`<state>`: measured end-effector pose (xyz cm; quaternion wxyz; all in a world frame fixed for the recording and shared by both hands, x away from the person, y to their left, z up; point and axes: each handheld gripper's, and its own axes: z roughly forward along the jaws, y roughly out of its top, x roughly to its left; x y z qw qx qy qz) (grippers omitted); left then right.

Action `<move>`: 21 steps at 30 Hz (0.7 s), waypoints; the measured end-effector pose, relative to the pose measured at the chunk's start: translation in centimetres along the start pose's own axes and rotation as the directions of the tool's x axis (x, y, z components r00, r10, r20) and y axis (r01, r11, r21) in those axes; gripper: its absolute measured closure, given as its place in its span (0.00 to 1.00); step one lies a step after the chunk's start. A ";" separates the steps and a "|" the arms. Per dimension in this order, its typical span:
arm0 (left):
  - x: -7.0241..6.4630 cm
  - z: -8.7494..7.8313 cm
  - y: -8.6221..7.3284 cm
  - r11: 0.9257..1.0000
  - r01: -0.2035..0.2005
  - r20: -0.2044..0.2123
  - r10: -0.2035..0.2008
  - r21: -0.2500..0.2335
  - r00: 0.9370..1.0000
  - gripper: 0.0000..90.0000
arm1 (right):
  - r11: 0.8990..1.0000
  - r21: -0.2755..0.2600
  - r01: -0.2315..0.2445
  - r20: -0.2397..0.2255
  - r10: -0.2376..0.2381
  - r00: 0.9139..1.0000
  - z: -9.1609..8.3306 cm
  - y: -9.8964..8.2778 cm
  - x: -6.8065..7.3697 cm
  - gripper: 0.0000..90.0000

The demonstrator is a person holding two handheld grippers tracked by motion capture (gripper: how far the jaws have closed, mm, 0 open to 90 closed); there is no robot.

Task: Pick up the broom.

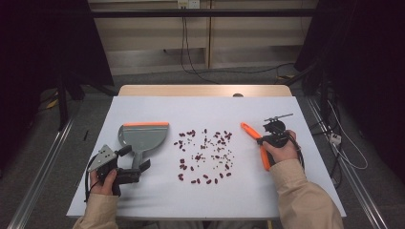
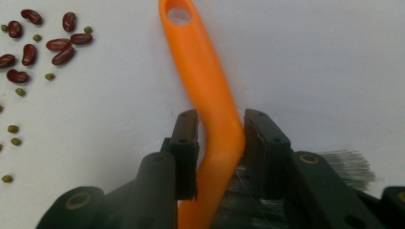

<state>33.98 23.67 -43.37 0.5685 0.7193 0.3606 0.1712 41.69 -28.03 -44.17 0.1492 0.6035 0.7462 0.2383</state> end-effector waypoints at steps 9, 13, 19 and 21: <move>0.2 -0.2 0.0 1.000 -0.001 -0.011 0.001 0.002 1.000 0.04 | 0.997 0.079 -0.002 0.021 0.000 1.000 0.8 1.0 0.4 0.76; 0.0 -0.1 0.0 1.000 -0.001 -0.006 0.001 -0.003 1.000 0.04 | 0.995 0.096 0.002 0.003 -0.003 1.000 0.9 1.3 0.1 0.77; 0.1 -0.1 0.1 1.000 -0.002 -0.008 0.002 -0.006 1.000 0.04 | 0.997 0.078 0.012 -0.008 -0.011 1.000 0.8 1.2 0.0 0.77; 0.1 -0.1 0.1 1.000 -0.001 -0.007 0.001 -0.009 1.000 0.04 | 0.997 0.070 0.015 -0.004 -0.015 1.000 0.7 1.3 0.0 0.78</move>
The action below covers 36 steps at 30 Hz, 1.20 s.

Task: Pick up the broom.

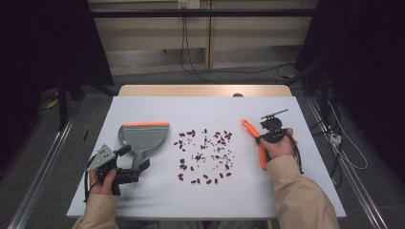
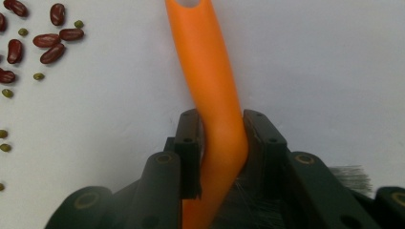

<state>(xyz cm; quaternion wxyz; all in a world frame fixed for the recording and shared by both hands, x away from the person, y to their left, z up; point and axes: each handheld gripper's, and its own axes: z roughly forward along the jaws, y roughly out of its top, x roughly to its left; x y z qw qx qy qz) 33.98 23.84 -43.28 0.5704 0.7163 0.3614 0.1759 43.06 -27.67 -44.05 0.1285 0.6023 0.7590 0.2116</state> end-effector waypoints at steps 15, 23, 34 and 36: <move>-0.3 0.1 0.2 1.000 -0.002 -0.005 0.002 -0.009 1.000 0.04 | 0.913 -0.395 -0.099 -0.117 0.056 0.992 -5.3 -1.9 -1.7 0.79; -0.5 0.1 0.8 1.000 -0.011 -0.006 0.011 -0.022 1.000 0.04 | 0.851 -0.511 -0.121 -0.168 0.040 0.985 -7.4 -2.7 -1.5 0.79; -1.2 0.6 1.1 1.000 -0.007 0.014 0.007 -0.023 1.000 0.04 | 0.804 -0.577 -0.142 -0.224 0.011 0.975 -8.8 -2.6 -1.2 0.79; -1.4 0.8 1.3 1.000 -0.005 0.018 0.006 -0.028 1.000 0.04 | 0.802 -0.580 -0.144 -0.221 0.015 0.975 -8.9 -2.6 -1.1 0.79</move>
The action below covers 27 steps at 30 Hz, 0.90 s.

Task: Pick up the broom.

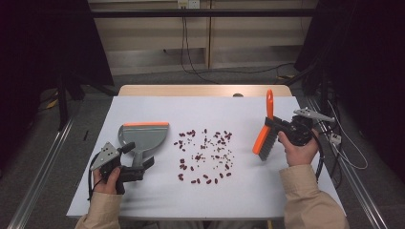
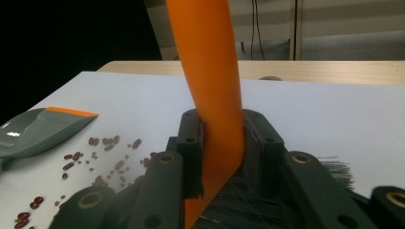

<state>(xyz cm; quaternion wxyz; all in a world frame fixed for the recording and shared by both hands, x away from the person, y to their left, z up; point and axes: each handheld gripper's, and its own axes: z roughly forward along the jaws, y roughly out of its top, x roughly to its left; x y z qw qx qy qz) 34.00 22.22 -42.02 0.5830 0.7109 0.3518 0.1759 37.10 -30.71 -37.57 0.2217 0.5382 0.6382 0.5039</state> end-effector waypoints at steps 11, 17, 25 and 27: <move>-1.5 1.4 1.8 0.999 -0.034 0.049 0.035 -0.010 0.998 0.04 | 1.000 -0.012 0.023 -0.067 -0.024 0.997 0.8 1.1 2.5 0.79; -2.5 2.8 2.7 0.999 -0.032 0.086 0.032 0.003 0.996 0.04 | 0.999 -0.019 0.036 -0.097 -0.038 0.995 1.5 1.6 3.9 0.79; -4.1 5.5 3.8 0.999 -0.031 0.131 0.029 0.014 0.991 0.04 | 0.999 -0.019 0.045 -0.131 -0.048 0.990 2.6 2.2 5.8 0.79; -4.5 6.1 4.1 0.999 -0.035 0.140 0.032 0.020 0.990 0.04 | 0.999 -0.023 0.038 -0.148 -0.041 0.988 2.9 2.3 6.2 0.79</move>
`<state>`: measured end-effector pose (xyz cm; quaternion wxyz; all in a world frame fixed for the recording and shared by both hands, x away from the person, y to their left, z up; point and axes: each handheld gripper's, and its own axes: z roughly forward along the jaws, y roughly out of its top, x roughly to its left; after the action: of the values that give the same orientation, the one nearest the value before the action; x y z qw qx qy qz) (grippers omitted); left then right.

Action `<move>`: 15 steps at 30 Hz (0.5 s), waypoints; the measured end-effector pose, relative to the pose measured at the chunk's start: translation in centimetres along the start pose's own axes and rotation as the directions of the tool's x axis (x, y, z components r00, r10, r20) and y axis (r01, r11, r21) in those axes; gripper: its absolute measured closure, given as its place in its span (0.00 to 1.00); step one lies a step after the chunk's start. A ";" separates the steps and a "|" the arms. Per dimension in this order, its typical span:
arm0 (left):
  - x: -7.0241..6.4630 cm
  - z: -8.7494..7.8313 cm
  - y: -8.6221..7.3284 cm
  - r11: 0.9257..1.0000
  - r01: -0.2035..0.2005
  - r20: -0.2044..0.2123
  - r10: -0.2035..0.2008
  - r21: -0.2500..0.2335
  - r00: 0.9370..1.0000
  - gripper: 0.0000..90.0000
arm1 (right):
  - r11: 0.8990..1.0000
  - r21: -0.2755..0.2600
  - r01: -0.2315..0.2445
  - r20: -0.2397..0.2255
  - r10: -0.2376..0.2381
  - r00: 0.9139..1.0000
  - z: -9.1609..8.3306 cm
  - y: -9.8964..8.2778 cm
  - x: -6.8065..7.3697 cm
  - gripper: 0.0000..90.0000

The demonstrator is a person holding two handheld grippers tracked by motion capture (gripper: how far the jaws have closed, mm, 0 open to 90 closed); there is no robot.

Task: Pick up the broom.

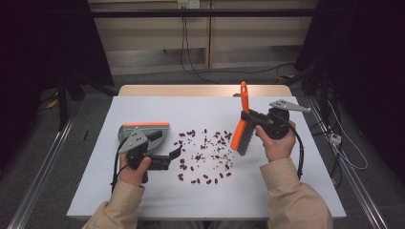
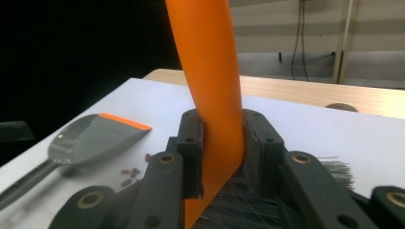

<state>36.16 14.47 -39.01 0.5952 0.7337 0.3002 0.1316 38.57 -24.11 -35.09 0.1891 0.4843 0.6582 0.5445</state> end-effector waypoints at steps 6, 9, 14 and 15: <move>-1.0 2.3 0.6 1.000 0.010 0.033 -0.010 0.021 0.999 0.04 | 1.000 0.010 0.030 -0.029 -0.030 0.999 1.2 0.3 1.6 0.79; -1.4 3.3 0.6 0.999 0.014 0.042 -0.016 0.034 0.999 0.05 | 0.999 0.014 0.031 -0.047 -0.030 0.998 1.7 0.3 2.2 0.79; -1.8 4.4 0.6 0.998 0.019 0.045 -0.022 0.065 0.999 0.08 | 0.999 0.014 0.041 -0.056 -0.040 0.998 2.5 0.2 3.1 0.79; -1.8 4.5 0.6 0.998 0.020 0.045 -0.023 0.066 0.999 0.09 | 0.999 0.015 0.045 -0.059 -0.044 0.997 2.7 0.1 3.3 0.79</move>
<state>37.39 9.72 -39.35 0.5789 0.7524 0.2984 0.0984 39.20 -19.91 -34.95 0.1777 0.4547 0.6785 0.5489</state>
